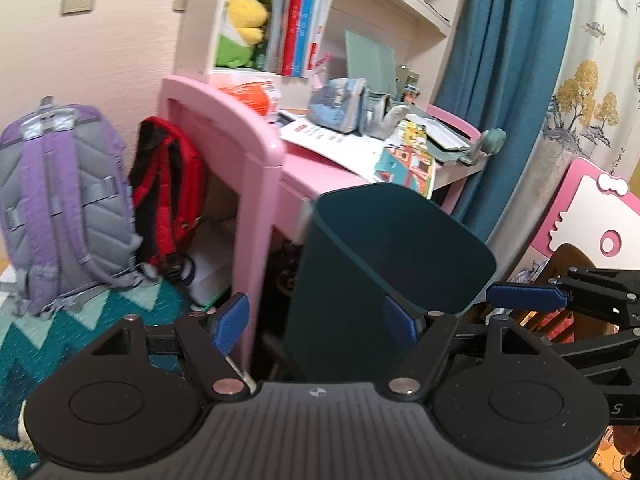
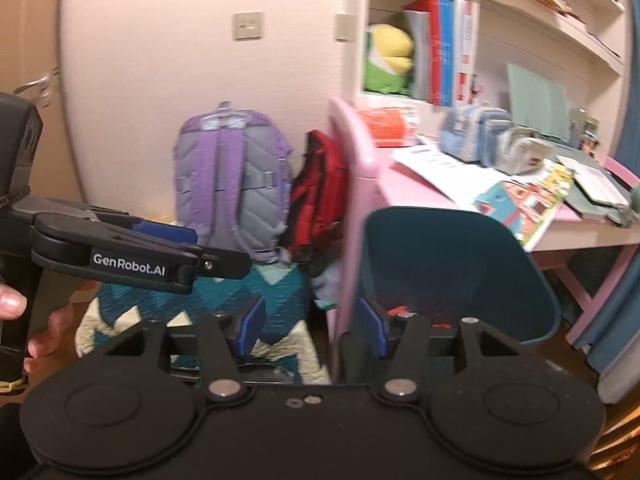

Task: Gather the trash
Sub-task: 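Move both tools back down to the trash pile under the bench, then grasp slim tube with left gripper while right gripper grasps yellow juice carton, then carry tube and juice carton with both tools over the teal wastebasket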

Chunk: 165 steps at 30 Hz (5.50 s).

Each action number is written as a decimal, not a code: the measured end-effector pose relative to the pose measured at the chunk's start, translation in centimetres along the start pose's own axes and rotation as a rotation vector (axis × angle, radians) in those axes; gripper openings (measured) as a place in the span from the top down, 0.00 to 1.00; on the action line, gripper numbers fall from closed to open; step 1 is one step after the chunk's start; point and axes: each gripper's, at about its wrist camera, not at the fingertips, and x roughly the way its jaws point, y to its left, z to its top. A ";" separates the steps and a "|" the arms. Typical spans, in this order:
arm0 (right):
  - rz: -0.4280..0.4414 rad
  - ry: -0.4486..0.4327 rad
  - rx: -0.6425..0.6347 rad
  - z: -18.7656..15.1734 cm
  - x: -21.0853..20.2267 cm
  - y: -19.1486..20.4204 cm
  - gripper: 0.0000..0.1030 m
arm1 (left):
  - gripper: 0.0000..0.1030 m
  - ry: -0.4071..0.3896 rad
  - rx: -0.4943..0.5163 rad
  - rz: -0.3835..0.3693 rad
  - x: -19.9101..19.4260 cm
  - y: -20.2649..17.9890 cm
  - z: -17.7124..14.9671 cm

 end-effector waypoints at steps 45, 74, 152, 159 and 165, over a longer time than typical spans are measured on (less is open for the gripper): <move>0.336 0.585 -0.118 -22.4 43.2 25.8 0.43 | 0.01 0.346 -0.207 0.262 4.4 40.5 -31.8; 0.515 0.961 -0.399 -40.8 61.8 29.6 0.43 | 0.16 0.735 -0.144 0.055 21.4 46.6 -51.6; 0.099 0.136 -0.366 -4.8 13.5 15.7 0.45 | 0.94 0.113 -0.046 0.162 -4.4 24.2 -16.4; -0.006 0.018 -0.321 -1.6 7.3 10.4 0.45 | 0.94 -0.022 0.028 0.095 -6.2 16.1 -10.1; -0.116 -0.077 -0.253 1.2 3.4 5.0 0.45 | 0.94 -0.106 0.081 0.021 -5.8 9.8 -6.1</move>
